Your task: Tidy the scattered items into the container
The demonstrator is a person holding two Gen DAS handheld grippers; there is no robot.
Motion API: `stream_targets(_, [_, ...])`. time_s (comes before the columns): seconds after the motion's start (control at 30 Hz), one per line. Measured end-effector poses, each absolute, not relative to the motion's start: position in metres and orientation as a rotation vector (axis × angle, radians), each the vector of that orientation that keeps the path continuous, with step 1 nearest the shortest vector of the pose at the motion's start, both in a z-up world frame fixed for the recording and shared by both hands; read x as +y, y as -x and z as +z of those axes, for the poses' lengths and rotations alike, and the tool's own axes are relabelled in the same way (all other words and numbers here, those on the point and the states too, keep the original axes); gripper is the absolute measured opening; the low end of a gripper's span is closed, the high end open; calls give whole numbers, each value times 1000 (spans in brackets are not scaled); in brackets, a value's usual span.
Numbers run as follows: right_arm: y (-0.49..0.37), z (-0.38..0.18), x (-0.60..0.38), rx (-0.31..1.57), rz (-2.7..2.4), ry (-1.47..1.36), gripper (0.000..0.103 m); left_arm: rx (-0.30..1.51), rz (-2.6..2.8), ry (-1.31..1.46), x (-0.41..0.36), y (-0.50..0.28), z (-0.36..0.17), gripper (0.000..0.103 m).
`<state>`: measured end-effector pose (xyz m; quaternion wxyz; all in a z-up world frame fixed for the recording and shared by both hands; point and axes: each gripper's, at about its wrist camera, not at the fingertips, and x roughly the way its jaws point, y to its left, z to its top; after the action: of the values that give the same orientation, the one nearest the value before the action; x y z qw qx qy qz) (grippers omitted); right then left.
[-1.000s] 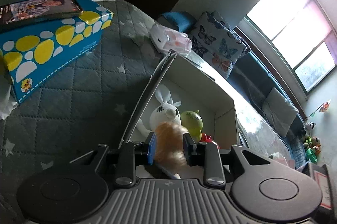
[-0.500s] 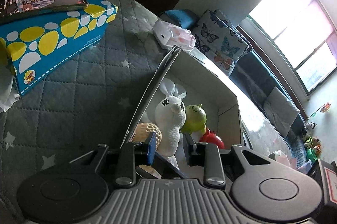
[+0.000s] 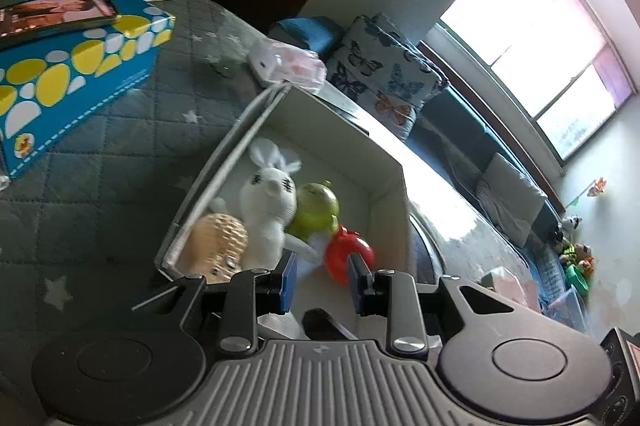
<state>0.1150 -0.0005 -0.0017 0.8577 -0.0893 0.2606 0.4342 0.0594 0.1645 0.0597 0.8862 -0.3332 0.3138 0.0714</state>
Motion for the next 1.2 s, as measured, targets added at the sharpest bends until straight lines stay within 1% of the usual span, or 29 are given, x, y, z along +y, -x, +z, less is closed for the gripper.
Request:
stream_targets(0.1, [-112, 1, -15, 529, 875, 180, 66, 652, 124, 676, 153, -62, 62, 30])
stream_targets(0.2, [-109, 4, -34, 511, 831, 168, 70, 661, 91, 655, 140, -67, 64, 30])
stream_targets(0.33, [-107, 4, -55, 504, 773, 161, 71, 681, 47, 632, 120, -74, 63, 31])
stream_targets(0.53, [-108, 2, -82, 509, 704, 136, 75, 713, -3, 597, 94, -81, 59, 31])
stream_targets(0.67, [-110, -1, -94, 517, 672, 124, 76, 735, -30, 572, 80, -85, 56, 31])
stream_targets(0.77, [-110, -5, -102, 520, 646, 123, 79, 753, -45, 561, 71, -89, 52, 31])
stream_targets(0.9, [-111, -10, -113, 528, 613, 121, 80, 782, -62, 546, 60, -97, 45, 31])
stream_targets(1.0, [-112, -14, -123, 537, 583, 116, 82, 799, -73, 535, 52, -104, 41, 31])
stream_targets(1.2, [-122, -22, -145, 555, 515, 102, 83, 828, -101, 513, 32, -118, 37, 31])
